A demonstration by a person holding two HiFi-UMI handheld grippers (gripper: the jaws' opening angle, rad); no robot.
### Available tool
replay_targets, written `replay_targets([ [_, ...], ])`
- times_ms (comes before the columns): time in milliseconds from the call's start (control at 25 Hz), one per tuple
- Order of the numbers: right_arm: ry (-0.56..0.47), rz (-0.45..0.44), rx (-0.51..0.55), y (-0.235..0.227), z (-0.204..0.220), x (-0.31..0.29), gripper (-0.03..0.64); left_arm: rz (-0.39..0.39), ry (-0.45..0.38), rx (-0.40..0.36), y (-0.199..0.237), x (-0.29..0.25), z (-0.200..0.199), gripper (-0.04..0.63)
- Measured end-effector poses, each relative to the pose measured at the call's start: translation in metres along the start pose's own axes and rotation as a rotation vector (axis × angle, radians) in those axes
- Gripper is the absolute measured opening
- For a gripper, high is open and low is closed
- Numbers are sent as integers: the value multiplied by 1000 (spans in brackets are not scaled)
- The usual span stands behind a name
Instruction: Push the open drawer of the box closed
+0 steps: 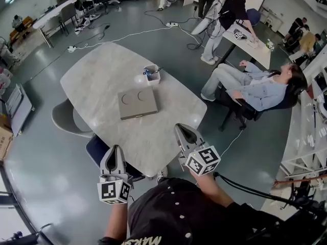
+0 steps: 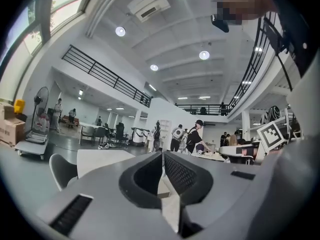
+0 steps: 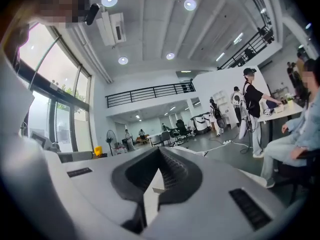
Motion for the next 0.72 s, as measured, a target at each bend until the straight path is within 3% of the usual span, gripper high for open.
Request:
replay_targets([
  [240, -30, 28, 116, 10, -8, 25, -3, -9, -22, -16, -6, 13, -4, 26],
  [720, -58, 47, 136, 25, -12, 50, -3, -14, -33, -15, -16, 43, 3, 26],
])
Point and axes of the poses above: the fingertips, and each gripper's own axes: x backward along the fingers, y to its left, z out of its underside, the point moved 10 cm from there along x, backward along the fingers, and after that the axes turned 13 degrees about x, right-handed, at the moved point
